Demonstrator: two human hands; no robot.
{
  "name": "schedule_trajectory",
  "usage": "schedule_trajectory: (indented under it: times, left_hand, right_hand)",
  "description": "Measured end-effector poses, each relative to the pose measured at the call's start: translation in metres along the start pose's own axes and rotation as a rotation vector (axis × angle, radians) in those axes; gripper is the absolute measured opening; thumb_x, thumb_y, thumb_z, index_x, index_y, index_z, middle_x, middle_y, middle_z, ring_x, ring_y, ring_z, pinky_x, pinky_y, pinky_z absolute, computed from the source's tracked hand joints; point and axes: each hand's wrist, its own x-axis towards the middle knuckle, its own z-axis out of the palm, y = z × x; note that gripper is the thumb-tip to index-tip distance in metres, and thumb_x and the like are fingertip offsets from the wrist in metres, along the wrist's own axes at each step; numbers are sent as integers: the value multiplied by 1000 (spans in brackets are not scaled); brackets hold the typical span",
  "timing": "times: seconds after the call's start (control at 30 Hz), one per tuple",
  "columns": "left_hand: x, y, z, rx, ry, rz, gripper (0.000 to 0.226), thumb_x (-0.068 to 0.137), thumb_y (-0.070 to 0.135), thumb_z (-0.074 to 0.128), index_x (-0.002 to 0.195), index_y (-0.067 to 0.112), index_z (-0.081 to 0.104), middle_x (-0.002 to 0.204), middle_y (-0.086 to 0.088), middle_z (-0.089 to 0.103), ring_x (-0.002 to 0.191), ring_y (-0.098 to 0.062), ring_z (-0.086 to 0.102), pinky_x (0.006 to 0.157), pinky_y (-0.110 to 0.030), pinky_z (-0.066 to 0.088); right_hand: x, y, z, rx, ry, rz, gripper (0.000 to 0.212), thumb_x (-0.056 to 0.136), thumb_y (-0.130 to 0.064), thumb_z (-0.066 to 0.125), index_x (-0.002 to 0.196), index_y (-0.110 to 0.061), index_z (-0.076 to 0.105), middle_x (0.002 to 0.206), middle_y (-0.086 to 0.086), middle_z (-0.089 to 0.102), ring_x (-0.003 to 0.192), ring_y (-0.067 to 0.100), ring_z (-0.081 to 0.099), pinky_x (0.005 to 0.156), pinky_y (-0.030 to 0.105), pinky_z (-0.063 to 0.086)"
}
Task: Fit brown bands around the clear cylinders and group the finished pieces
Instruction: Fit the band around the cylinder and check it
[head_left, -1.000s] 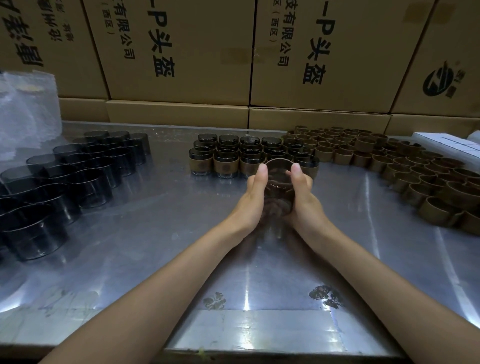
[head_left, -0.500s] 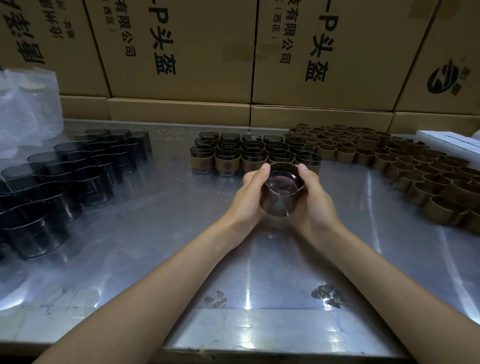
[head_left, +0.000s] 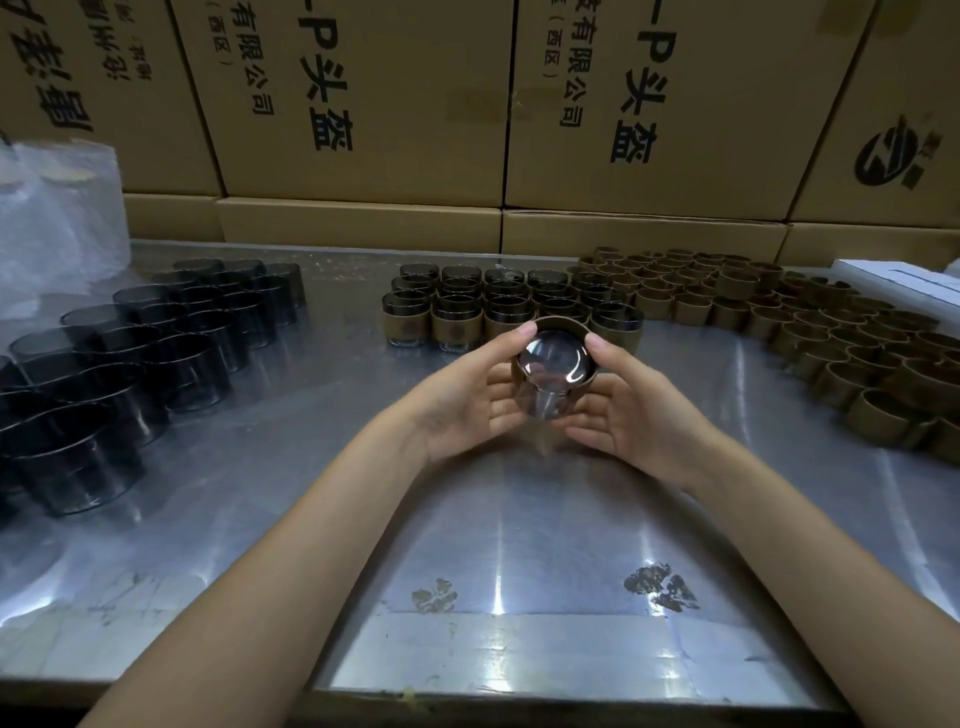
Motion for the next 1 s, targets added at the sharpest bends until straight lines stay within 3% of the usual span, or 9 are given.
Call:
schedule_trajectory:
  times: [0.1,0.2,0.3,0.47,0.6,0.73,0.83,0.9,1.0]
  left_hand:
    - [-1,0,-4,-12,-26,-76,60,68,52,72,110,9,64,103,-3,72,92,-13,70,76,-23,55]
    - [-2,-2,-4,-93,-108,-51,55,57,44,85,100,13,72,101,-6,72,88,-16,71,73,-25,56]
    - [-3,-4,-4,-111,-192,3,72,40,46,94,101,13,72,104,-9,72,96,-18,70,82,-28,57]
    - [-3,-10,-4,-82,-297,128,85,44,51,91,114,12,62,112,-8,70,101,-17,67,89,-26,54]
    - [-3,-10,-3,-31,-372,170,73,51,53,86,113,21,67,115,-2,69,107,-13,65,88,-22,52]
    - [-1,-11,-3,-15,-385,176,76,50,52,86,116,20,65,117,-3,68,110,-14,64,90,-23,52]
    - [-3,-9,-2,-47,-340,172,83,52,55,86,121,16,61,121,-8,65,113,-19,62,94,-30,51]
    - [-3,-5,4,-27,-215,156,88,59,70,72,121,9,60,121,-13,64,115,-26,59,100,-36,48]
    - [-1,-2,22,62,98,216,79,74,76,36,88,3,62,92,-21,60,90,-33,57,87,-38,42]
  right_hand:
    - [-2,-2,-2,10,-25,5,67,61,-66,64,105,-15,67,98,5,70,91,12,70,82,28,46]
    - [-4,-2,-4,102,-63,-12,54,69,-60,60,105,-20,69,102,2,72,91,11,69,82,29,43]
    - [-6,1,-1,233,-125,-85,44,72,-56,63,100,-25,76,103,1,71,91,12,66,81,26,46]
    - [-7,0,7,398,-245,-157,71,43,-51,92,102,-16,76,114,7,69,104,17,66,86,25,54]
    - [-11,-1,9,451,-284,-187,73,42,-43,95,103,-9,75,109,10,71,100,19,68,79,26,56]
    - [-13,-3,9,434,-291,-207,75,44,-43,94,106,-7,73,111,11,70,102,19,68,79,26,56]
    - [-13,-4,8,389,-232,-210,80,49,-52,89,114,-9,69,117,14,67,107,21,65,85,28,55]
    - [-13,-6,13,300,-112,-219,80,65,-65,69,118,-5,65,123,20,63,111,25,62,95,34,50]
    - [-11,-4,30,70,191,-353,57,79,-63,48,86,-11,72,90,14,71,86,18,67,84,32,52]
